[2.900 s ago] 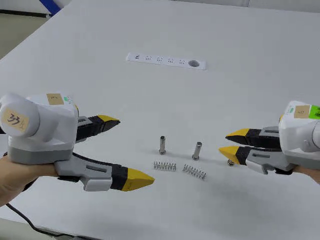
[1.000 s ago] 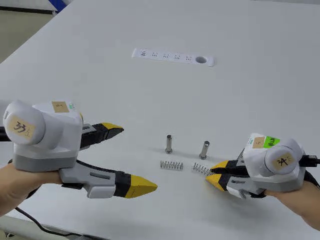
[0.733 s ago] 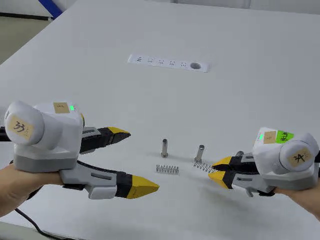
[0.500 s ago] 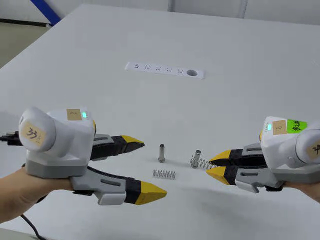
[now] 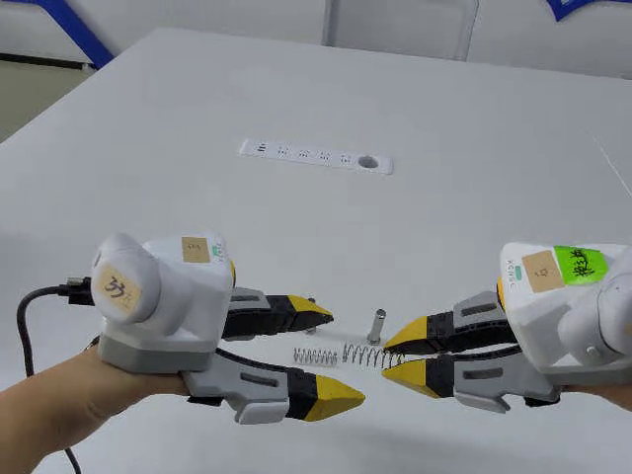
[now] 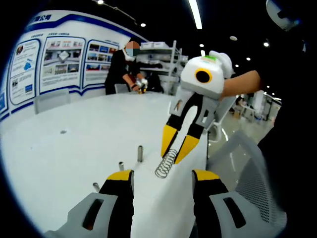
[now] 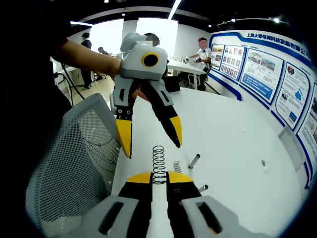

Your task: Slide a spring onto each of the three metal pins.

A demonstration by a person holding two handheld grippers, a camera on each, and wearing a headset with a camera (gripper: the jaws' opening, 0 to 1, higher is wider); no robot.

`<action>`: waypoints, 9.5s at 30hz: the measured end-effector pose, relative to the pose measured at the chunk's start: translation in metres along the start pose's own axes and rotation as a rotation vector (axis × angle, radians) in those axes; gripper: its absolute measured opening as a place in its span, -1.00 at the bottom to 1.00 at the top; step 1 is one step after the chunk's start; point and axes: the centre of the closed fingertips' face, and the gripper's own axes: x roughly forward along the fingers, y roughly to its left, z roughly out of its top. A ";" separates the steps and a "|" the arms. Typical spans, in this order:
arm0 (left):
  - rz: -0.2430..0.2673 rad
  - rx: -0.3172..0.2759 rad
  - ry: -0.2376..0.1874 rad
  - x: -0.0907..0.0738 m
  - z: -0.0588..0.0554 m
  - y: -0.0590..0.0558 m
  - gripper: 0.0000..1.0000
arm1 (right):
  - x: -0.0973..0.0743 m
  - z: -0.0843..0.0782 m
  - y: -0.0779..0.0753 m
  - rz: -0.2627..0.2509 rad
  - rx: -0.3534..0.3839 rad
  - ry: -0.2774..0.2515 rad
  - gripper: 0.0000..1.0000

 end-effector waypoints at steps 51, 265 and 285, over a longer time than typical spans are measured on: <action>-0.082 0.249 -0.003 -0.006 0.016 -0.015 -0.80 | -0.004 0.018 0.005 0.056 -0.007 -0.084 -0.77; 0.292 -0.144 0.020 -0.074 -0.040 0.073 0.90 | 0.115 -0.062 -0.054 -0.085 0.221 0.073 -0.63; 0.289 -0.183 0.028 -0.070 -0.046 0.074 0.89 | 0.132 -0.079 -0.049 -0.036 0.245 0.126 -0.75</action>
